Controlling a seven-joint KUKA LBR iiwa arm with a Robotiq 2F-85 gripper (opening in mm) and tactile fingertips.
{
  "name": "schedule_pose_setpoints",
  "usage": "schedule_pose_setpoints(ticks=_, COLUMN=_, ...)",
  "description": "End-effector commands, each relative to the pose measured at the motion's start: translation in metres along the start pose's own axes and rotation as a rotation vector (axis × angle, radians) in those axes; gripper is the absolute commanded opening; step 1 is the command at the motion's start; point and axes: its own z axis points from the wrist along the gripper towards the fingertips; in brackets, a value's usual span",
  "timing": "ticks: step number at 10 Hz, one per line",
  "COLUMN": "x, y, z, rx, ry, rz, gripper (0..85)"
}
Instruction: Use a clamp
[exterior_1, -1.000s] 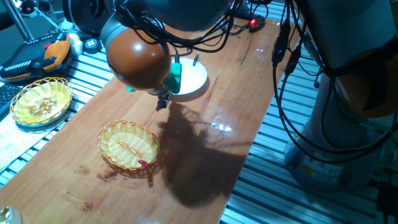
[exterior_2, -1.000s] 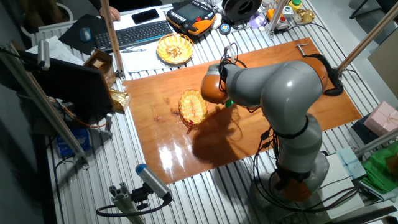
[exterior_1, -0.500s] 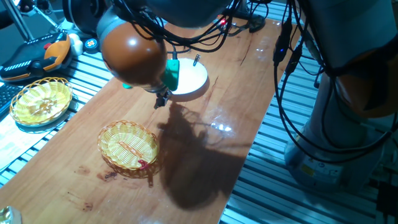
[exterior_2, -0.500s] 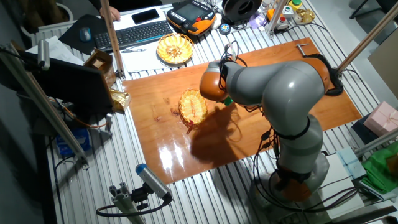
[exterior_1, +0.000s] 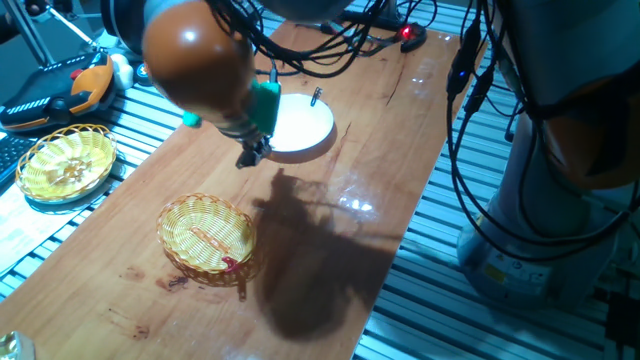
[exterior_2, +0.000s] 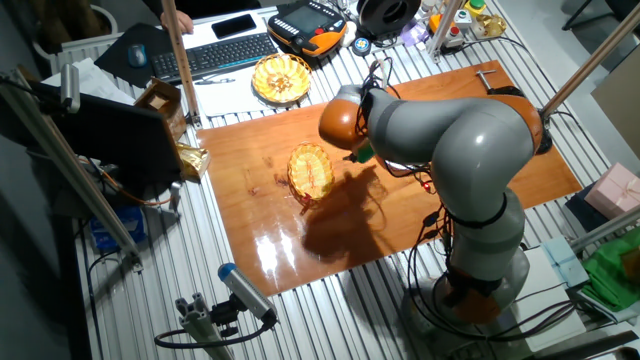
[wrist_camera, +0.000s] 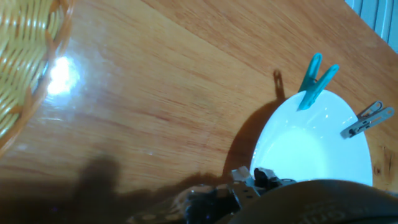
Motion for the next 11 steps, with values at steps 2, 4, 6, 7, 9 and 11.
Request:
schedule_pose_setpoints(ticks=2, x=-0.0022, y=0.0046, z=-0.0090, rx=-0.078, ry=0.030, rz=0.045, gripper=13.3)
schedule_pose_setpoints(ticks=4, x=-0.0045, y=0.0106, z=-0.0137, rx=-0.147, ry=0.047, rz=0.093, gripper=13.3)
schedule_pose_setpoints(ticks=6, x=-0.0070, y=0.0118, z=-0.0123, rx=-0.192, ry=0.069, rz=0.120, gripper=13.0)
schedule_pose_setpoints(ticks=7, x=-0.0077, y=0.0109, z=-0.0119, rx=-0.198, ry=0.077, rz=0.120, gripper=12.3)
schedule_pose_setpoints(ticks=9, x=-0.0072, y=0.0088, z=-0.0131, rx=-0.203, ry=0.086, rz=0.121, gripper=11.3)
schedule_pose_setpoints(ticks=11, x=-0.0073, y=0.0065, z=-0.0122, rx=-0.229, ry=0.107, rz=0.139, gripper=8.3)
